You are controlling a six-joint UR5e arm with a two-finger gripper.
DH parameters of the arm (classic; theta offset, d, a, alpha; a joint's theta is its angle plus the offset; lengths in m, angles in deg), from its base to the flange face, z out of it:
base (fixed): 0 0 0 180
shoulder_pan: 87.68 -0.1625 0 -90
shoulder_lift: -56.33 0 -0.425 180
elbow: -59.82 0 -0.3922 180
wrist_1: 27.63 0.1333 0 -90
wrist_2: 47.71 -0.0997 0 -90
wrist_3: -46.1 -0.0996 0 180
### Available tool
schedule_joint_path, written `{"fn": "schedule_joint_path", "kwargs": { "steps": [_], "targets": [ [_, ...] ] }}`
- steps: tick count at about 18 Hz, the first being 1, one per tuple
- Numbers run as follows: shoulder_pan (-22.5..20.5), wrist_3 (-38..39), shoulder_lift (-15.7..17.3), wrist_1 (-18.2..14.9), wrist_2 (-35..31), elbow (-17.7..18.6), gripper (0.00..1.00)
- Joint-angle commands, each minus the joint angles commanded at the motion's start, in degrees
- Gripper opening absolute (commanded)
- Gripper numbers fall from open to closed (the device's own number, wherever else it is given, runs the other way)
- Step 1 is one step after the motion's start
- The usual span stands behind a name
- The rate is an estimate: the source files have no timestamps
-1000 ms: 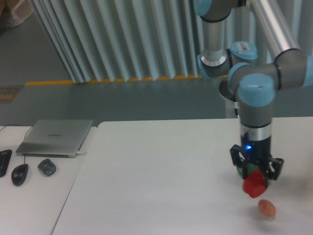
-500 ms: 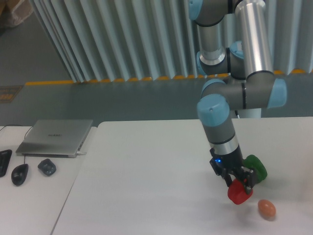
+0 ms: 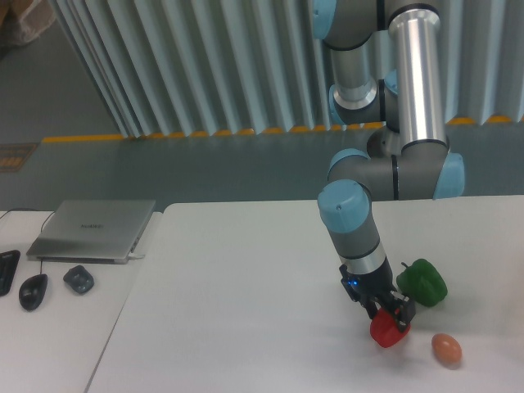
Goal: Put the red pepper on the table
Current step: 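Lower the red pepper onto the table and open the gripper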
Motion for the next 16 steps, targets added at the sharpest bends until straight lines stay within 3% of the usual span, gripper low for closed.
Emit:
{"fn": "schedule_joint_path", "kwargs": {
  "steps": [1, 2, 12, 16],
  "targets": [
    [0.0, -0.1, -0.1, 0.0, 0.0, 0.0, 0.71],
    [0.0, -0.3, 0.0, 0.0, -0.1, 0.0, 1.00],
    [-0.7, -4.3, 1.8, -1.3, 0.9, -1.1, 1.00],
    [-2.2, -18.2, 4.6, -9.1, 1.1, -2.3, 1.00]
  ]
}}
